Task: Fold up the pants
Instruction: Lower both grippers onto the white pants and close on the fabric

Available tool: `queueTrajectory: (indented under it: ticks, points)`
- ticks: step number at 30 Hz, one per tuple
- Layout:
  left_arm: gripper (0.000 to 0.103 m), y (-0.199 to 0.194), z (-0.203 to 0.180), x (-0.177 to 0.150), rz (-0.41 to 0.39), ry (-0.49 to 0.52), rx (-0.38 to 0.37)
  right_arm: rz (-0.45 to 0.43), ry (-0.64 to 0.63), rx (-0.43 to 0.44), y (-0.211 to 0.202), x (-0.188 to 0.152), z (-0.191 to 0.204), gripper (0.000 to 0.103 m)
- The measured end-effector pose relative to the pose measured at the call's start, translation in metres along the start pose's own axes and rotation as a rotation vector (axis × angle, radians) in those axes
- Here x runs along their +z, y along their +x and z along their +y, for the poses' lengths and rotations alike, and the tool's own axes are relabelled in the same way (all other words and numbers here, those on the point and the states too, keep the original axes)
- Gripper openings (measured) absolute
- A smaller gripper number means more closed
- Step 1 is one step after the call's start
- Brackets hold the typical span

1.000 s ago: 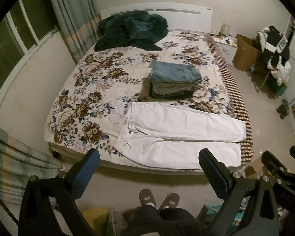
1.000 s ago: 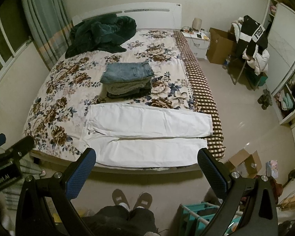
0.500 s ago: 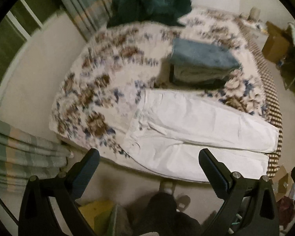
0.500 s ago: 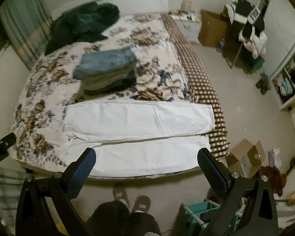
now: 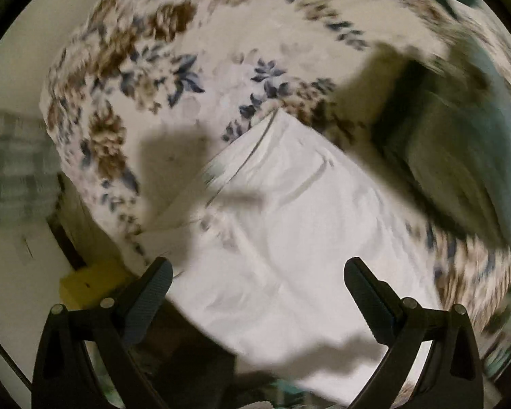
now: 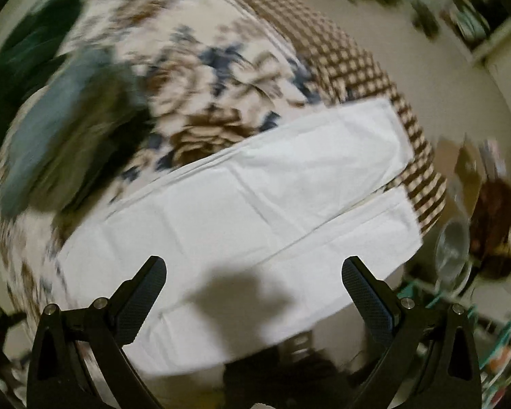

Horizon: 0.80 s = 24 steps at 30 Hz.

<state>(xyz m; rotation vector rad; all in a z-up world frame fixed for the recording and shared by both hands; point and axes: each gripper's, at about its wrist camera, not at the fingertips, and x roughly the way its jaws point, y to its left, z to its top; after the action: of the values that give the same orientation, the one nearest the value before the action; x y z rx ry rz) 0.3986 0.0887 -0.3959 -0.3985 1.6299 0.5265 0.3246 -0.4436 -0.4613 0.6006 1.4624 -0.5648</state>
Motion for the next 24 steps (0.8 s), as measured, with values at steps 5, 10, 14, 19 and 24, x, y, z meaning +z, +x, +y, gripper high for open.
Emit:
queueTrajectory:
  ticks: [5, 10, 14, 19, 24]
  points:
    - [0.103, 0.071, -0.025, 0.07, 0.078, -0.104, 0.005, 0.087, 0.176, -0.019, 0.097, 0.061, -0.023, 0.103]
    - [0.103, 0.119, -0.045, 0.114, 0.115, -0.154, -0.015, 0.128, 0.295, -0.059, 0.157, 0.091, -0.05, 0.103]
    - [0.103, 0.143, -0.053, 0.124, 0.12, -0.152, 0.023, 0.149, 0.389, -0.057, 0.197, 0.114, -0.067, 0.103]
    - [0.063, 0.154, -0.043, 0.114, 0.099, -0.142, 0.006, 0.191, 0.488, -0.032, 0.239, 0.13, -0.078, 0.103]
    - [0.031, 0.137, -0.034, 0.096, 0.037, -0.131, -0.117, 0.203, 0.51, -0.013, 0.252, 0.13, -0.073, 0.096]
